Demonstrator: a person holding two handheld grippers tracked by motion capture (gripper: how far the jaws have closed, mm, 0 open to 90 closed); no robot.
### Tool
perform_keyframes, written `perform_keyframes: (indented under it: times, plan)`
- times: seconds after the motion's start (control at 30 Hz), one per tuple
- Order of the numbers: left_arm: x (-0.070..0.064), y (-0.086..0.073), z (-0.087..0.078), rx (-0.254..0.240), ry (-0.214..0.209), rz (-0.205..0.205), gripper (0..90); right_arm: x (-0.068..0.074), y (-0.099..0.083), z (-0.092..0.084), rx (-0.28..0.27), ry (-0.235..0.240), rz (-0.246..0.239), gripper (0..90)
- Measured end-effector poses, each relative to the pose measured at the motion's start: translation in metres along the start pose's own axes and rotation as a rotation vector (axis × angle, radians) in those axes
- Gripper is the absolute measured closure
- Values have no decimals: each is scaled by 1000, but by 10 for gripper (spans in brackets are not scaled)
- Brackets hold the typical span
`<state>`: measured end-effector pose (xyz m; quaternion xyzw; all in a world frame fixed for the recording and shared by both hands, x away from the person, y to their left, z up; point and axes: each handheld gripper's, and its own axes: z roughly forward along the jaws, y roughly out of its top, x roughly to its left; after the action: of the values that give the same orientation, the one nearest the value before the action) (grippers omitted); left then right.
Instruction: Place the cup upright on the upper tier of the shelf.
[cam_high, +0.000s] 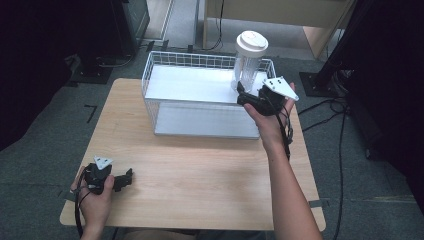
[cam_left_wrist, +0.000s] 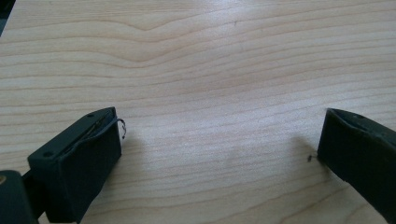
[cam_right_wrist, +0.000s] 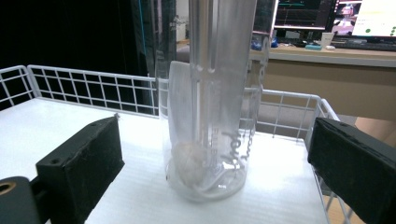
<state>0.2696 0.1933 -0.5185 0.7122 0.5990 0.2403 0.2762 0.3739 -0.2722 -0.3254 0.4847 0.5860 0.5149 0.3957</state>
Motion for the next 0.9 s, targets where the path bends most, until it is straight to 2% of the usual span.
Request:
perform_keyframes:
  times: [0.47,0.73,0.9]
  plan:
    - [0,0,0,-1,0,1,0,-2,-23,-32,6,7,-35,31]
    - [0,0,0,-1,0,3,0,-14,-39,-50,11,-10,-15,31]
    - [0,0,0,-1,0,1,0,-24,-56,-61,24,-22,0,31]
